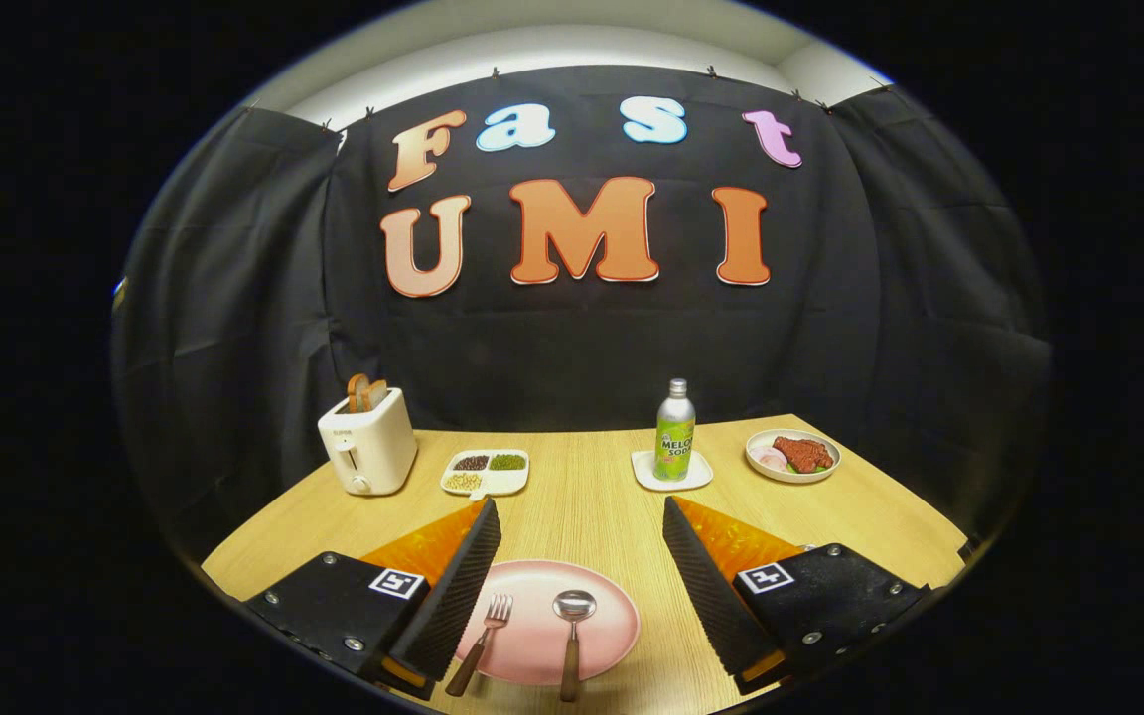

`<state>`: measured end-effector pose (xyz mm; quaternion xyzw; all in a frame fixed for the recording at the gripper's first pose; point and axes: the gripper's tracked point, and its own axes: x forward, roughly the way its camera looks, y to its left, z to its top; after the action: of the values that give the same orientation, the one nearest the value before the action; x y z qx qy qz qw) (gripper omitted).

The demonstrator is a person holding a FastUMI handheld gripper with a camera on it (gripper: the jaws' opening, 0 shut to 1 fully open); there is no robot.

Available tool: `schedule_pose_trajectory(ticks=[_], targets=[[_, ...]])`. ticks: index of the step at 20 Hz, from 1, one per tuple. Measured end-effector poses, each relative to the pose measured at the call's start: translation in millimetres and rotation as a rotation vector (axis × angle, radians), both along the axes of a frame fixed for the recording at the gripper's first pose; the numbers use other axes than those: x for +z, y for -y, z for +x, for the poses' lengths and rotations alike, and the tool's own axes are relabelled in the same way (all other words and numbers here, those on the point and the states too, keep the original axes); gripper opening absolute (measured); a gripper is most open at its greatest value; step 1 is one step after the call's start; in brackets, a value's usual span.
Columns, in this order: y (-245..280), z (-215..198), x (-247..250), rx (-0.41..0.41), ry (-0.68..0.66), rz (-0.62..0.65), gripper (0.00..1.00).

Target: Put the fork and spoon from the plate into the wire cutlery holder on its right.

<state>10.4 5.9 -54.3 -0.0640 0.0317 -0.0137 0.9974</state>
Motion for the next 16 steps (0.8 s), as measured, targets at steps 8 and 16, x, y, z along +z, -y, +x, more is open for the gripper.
schedule_pose_trajectory(ticks=[8, 16], targets=[[7, 10, -91, -0.019, -0.207, -0.042, 0.99], [14, 7, -153, -0.039, -0.361, -0.094, 0.82]])
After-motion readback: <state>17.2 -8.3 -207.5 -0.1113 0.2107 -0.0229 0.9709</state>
